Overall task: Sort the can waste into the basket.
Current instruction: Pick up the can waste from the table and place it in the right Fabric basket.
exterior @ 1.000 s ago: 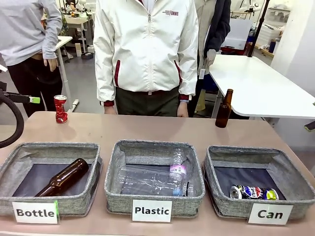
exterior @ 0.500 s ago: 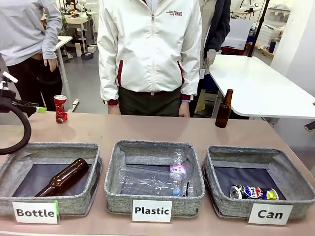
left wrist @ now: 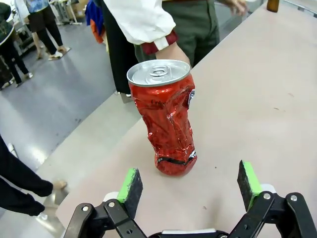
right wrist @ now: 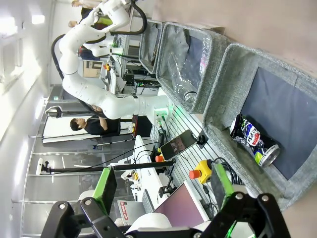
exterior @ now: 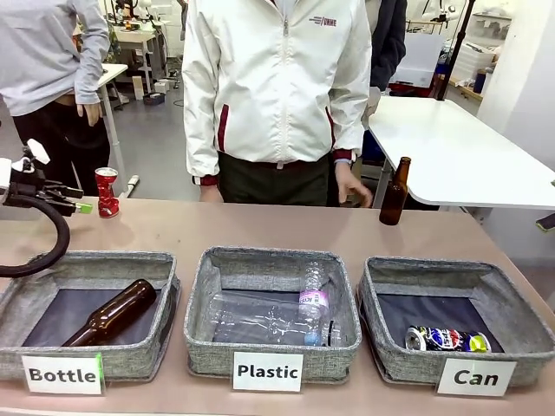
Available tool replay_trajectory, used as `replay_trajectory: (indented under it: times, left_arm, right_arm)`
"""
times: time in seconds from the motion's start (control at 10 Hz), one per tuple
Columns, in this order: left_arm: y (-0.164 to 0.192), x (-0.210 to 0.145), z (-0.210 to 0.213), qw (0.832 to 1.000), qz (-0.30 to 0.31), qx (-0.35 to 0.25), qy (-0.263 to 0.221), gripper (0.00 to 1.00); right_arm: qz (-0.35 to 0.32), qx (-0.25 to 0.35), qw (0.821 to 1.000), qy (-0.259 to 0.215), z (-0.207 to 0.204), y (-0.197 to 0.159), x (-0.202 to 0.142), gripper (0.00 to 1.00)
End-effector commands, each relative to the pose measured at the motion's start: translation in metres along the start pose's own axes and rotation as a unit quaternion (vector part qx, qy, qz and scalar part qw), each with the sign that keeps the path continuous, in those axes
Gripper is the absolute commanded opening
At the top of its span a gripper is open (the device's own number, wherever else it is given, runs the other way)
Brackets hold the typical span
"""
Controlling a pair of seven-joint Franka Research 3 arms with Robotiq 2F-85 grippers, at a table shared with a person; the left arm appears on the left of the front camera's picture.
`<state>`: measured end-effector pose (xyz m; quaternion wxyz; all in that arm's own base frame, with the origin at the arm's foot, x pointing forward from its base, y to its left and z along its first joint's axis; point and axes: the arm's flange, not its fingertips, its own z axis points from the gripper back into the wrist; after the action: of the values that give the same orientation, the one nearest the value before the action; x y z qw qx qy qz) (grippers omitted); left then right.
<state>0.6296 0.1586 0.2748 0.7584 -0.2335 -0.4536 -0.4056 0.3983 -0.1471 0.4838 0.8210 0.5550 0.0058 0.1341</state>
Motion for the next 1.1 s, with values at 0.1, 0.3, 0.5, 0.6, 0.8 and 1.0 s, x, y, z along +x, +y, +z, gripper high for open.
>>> replay_trajectory:
  times: [0.1, 0.3, 0.5, 0.6, 0.8, 1.0]
  left_arm:
    - [0.006, 0.005, -0.008, 1.000, -0.013, -0.004, 0.012, 1.00]
    - [0.007, 0.015, -0.016, 1.000, -0.002, -0.017, 0.006, 1.00]
    - [0.006, 0.023, -0.025, 1.000, -0.010, -0.028, 0.009, 1.00]
    - [0.008, 0.026, -0.030, 1.000, -0.011, -0.027, 0.009, 1.00]
    - [0.013, 0.028, -0.039, 1.000, -0.010, -0.012, 0.009, 1.00]
    - [0.018, 0.027, -0.042, 1.000, -0.009, 0.010, 0.010, 1.00]
  right_arm:
    - [0.009, -0.007, 1.000, 0.002, 0.002, 0.000, -0.001, 1.00]
    - [0.009, -0.007, 1.000, 0.002, 0.002, 0.000, -0.001, 1.00]
    - [0.009, -0.007, 1.000, 0.002, 0.002, 0.000, -0.001, 1.00]
    - [0.009, -0.007, 1.000, 0.002, 0.002, 0.000, -0.001, 1.00]
    - [0.009, -0.007, 1.000, 0.002, 0.002, 0.000, -0.001, 1.00]
    - [0.009, -0.007, 1.000, 0.002, 0.002, 0.000, -0.001, 1.00]
